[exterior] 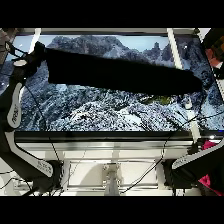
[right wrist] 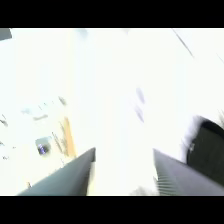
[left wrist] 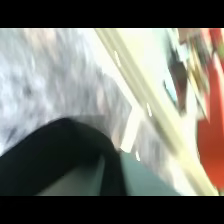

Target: Fold the clothes and pants, and hang the long-sleeved shirts on hangers.

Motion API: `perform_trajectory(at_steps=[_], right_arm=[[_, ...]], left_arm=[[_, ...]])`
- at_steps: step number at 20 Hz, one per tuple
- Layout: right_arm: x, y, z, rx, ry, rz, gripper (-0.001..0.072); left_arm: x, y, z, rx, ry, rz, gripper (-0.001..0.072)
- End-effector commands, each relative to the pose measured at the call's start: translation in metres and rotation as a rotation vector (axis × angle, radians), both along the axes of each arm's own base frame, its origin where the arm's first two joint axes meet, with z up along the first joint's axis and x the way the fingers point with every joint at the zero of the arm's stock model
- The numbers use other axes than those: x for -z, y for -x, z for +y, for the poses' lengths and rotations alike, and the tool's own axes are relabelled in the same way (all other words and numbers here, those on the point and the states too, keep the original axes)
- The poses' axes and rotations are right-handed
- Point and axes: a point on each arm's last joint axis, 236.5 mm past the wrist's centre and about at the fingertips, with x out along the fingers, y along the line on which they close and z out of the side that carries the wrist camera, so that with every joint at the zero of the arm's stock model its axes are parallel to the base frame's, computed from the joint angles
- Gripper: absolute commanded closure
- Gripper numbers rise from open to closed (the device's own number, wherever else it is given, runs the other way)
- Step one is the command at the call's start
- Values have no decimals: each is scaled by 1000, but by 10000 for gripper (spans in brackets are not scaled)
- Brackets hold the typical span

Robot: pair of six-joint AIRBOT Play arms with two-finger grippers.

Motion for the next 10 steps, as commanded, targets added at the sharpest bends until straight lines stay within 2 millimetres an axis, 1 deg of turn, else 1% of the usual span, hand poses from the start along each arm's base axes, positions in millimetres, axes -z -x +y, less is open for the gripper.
perform_trajectory(at_steps=[1, 2, 4, 5, 6, 7, 8, 9, 10], right_arm=[[-24, -16, -20, 16, 253, -29, 184], [-17, -10, -17, -33, 272, 16, 184], [1, 9, -7, -172, 306, 117, 186], [8, 18, -1, -232, 303, 155, 200], [13, 28, 3, -290, 306, 186, 353], [16, 38, 8, -345, 302, 211, 635], [18, 46, 9, -370, 282, 230, 694], [19, 55, 12, -403, 265, 248, 693], [22, 64, 15, -449, 264, 265, 694]], left_arm=[[-12, -16, 18, -108, -138, -54, 230], [-12, -15, 18, -101, -135, -52, 166], [-11, -15, 9, -55, -121, -43, 166], [-14, -15, 4, -34, -116, -44, 176], [-19, -14, -2, -10, -111, -46, 316], [-26, -11, -18, 44, -102, -49, 631], [-35, -8, -35, 107, -132, -54, 703], [-44, -3, -58, 200, -220, -58, 703], [-52, 6, -92, 324, -311, -61, 704]])
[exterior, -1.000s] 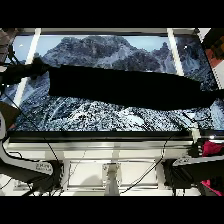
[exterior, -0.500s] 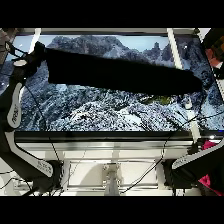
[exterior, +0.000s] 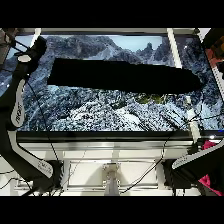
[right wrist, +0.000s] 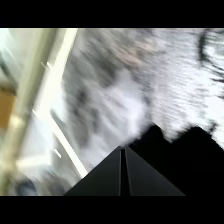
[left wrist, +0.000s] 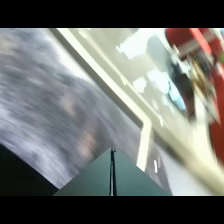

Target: Fold the clothes and pants, and hang the long-sleeved shirts on hangers.

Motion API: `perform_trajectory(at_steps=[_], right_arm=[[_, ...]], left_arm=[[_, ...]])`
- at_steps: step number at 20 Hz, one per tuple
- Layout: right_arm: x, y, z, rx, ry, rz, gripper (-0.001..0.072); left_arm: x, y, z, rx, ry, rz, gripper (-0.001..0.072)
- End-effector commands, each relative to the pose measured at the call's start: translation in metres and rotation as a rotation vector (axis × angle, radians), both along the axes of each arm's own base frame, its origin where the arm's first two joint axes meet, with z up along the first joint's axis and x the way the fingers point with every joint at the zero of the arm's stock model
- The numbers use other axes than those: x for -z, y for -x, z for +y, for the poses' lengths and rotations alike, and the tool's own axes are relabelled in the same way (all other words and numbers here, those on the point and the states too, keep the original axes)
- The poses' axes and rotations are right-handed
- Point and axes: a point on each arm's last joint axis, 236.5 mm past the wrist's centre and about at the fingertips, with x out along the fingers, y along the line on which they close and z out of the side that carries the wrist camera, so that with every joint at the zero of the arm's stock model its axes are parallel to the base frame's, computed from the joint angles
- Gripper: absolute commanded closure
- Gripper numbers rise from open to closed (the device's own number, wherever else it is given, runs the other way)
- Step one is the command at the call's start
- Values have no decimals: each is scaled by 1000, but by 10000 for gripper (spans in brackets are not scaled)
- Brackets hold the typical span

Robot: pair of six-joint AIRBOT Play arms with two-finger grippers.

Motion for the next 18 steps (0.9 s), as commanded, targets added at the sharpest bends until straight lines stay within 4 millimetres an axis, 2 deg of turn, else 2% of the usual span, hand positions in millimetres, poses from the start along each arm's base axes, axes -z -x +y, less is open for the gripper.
perform_trajectory(at_steps=[1, 3, 5, 6, 7, 8, 9, 10, 11, 13, 14, 16, 18], right_arm=[[17, 40, 19, -185, -30, 128, 696], [36, 68, 37, -322, -114, 184, 697], [50, 90, 71, -485, -315, 174, 695], [58, 95, 84, -533, -390, 176, 693], [71, 95, 89, -544, -419, 193, 683], [83, 91, 89, -529, -419, 211, 587], [94, 85, 87, -493, -415, 237, 317], [104, 82, 86, -459, -404, 275, 110], [111, 81, 85, -447, -379, 308, 15], [123, 81, 85, -440, -327, 363, 16], [128, 78, 81, -424, -296, 380, 16], [133, 65, 75, -371, -265, 368, 17], [138, 55, 78, -360, -250, 357, 19]], left_arm=[[-20, 29, -97, 342, -188, 24, 704], [-22, 64, -179, 548, -92, 97, 705], [-12, 101, -264, 710, 1, 181, 705], [-8, 118, -306, 778, -1, 190, 705], [-4, 132, -345, 827, -8, 186, 705], [-2, 140, -375, 841, -14, 167, 704], [2, 145, -403, 831, -7, 145, 704], [5, 146, -422, 791, 30, 136, 702], [11, 146, -438, 749, 75, 132, 669], [27, 154, -471, 699, 168, 145, 338], [39, 160, -484, 693, 187, 158, 302], [68, 171, -504, 682, 264, 227, 303], [96, 174, -512, 658, 354, 308, 303]])
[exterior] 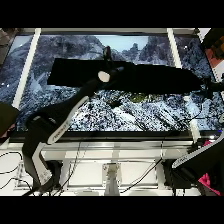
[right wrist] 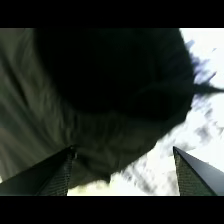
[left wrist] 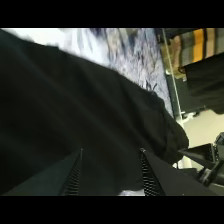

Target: Fold the clothes and pants, and hang the long-sleeved shirts on hangers.

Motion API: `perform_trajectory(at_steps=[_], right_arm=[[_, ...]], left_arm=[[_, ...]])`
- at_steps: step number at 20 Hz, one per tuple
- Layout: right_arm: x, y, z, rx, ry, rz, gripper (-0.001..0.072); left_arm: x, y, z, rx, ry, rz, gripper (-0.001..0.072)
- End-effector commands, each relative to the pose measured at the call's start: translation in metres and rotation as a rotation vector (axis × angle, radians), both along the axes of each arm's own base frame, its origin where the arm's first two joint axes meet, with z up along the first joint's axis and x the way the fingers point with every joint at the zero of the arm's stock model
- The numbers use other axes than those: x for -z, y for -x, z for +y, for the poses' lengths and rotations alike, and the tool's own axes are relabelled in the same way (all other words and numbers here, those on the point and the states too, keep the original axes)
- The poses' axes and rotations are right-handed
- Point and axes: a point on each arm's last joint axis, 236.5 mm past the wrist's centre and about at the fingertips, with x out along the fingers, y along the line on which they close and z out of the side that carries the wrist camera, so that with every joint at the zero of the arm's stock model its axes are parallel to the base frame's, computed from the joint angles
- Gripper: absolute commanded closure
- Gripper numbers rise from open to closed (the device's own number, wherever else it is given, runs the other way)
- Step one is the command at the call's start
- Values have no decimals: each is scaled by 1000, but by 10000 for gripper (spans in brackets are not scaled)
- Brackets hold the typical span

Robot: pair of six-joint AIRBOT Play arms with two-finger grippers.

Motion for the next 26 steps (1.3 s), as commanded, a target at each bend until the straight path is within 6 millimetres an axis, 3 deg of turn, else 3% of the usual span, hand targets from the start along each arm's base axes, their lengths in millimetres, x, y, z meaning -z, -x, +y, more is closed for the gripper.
perform_trajectory(at_steps=[1, 2, 4, 6, 9, 11, 14, 15, 16, 19, 23, 24, 26], right_arm=[[14, -17, -2, 35, 55, -2, 21], [15, -23, 0, 38, 64, -13, 27], [16, -35, 0, 54, 93, -40, 29], [17, -45, 1, 62, 114, -59, 32], [19, -50, 4, 56, 136, -64, 162], [19, -51, 5, 55, 135, -65, 186], [17, -51, 8, 53, 121, -69, 535], [14, -53, 10, 58, 107, -80, 684], [9, -57, 13, 62, 88, -98, 692], [-24, -75, 30, 52, 2, -223, 693], [-103, -96, 78, -27, -172, -424, 694], [-118, -99, 93, -64, -177, -445, 695], [-140, -104, 128, -133, -171, -474, 695]], left_arm=[[42, 10, -26, -59, 111, 167, 303], [48, 8, -28, -65, 127, 188, 311], [54, 6, -37, -50, 141, 201, 560], [59, 7, -45, -22, 147, 210, 705], [80, 15, -53, -10, 185, 312, 704], [102, 21, -56, -10, 198, 390, 704], [123, 23, -55, -34, 207, 453, 705], [127, 23, -55, -43, 215, 472, 705], [129, 24, -54, -52, 223, 489, 705], [134, 24, -54, -66, 236, 517, 705], [133, 23, -53, -67, 237, 516, 706], [126, 21, -52, -64, 239, 502, 706], [89, 10, -47, -44, 217, 374, 707]])
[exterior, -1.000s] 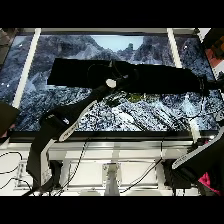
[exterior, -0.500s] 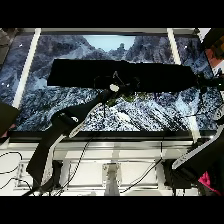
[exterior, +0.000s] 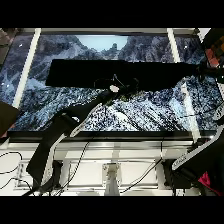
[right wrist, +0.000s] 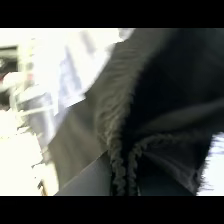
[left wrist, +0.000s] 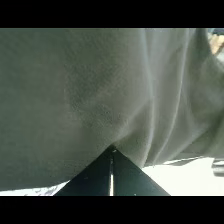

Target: Fold the clothes and pants, and hang the long-sleeved shirts on hangers.

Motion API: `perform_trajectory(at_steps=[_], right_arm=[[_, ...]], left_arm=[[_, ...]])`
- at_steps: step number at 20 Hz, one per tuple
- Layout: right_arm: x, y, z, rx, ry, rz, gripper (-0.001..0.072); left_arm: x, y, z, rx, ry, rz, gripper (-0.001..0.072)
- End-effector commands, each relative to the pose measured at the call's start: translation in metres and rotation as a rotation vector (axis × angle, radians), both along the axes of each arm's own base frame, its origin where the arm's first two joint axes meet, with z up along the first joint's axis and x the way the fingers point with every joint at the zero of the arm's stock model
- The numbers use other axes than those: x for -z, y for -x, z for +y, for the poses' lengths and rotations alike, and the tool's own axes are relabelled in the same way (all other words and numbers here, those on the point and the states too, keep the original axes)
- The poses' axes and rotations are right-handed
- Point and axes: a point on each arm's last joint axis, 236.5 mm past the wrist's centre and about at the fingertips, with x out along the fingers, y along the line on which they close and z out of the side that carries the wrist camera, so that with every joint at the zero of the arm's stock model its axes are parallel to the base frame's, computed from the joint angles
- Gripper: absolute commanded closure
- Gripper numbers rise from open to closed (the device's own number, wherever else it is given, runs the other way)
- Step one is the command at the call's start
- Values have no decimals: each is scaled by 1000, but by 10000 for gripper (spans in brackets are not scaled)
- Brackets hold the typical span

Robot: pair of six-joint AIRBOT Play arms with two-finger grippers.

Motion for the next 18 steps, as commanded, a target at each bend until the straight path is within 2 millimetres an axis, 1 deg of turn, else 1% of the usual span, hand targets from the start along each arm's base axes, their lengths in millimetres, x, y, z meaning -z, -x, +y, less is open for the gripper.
perform_trajectory(at_steps=[1, 3, 4, 5, 6, 8, 9, 10, 12, 13, 15, 16, 17, 18], right_arm=[[-54, -9, 68, -133, -32, -105, 696], [-70, -9, 119, -229, -9, -123, 696], [-73, -8, 148, -283, 11, -126, 696], [-73, -6, 176, -334, 34, -123, 697], [-71, -2, 208, -394, 55, -118, 697], [-58, 7, 271, -509, 114, -102, 697], [-50, 14, 301, -566, 157, -96, 697], [-42, 22, 336, -625, 204, -99, 697], [-27, 39, 398, -725, 280, -114, 697], [-19, 51, 430, -774, 304, -122, 697], [-7, 64, 478, -804, 348, -143, 692], [-4, 63, 493, -804, 383, -176, 657], [-4, 63, 504, -804, 421, -212, 452], [-6, 64, 510, -805, 443, -233, 213]], left_arm=[[-63, -20, 11, -10, -28, -199, 707], [-129, -30, 28, 7, -77, -392, 707], [-162, -33, 38, 17, -117, -491, 707], [-199, -34, 51, 24, -168, -605, 707], [-234, -33, 65, 26, -216, -708, 707], [-289, -29, 94, 32, -297, -855, 707], [-310, -28, 109, 30, -342, -914, 706], [-330, -28, 128, 24, -399, -973, 706], [-354, -31, 161, 9, -471, -1024, 705], [-359, -33, 176, 6, -484, -1017, 704], [-358, -40, 206, 7, -516, -984, 703], [-353, -44, 217, 11, -530, -963, 702], [-347, -46, 227, 22, -544, -939, 702], [-339, -47, 234, 41, -555, -914, 701]])
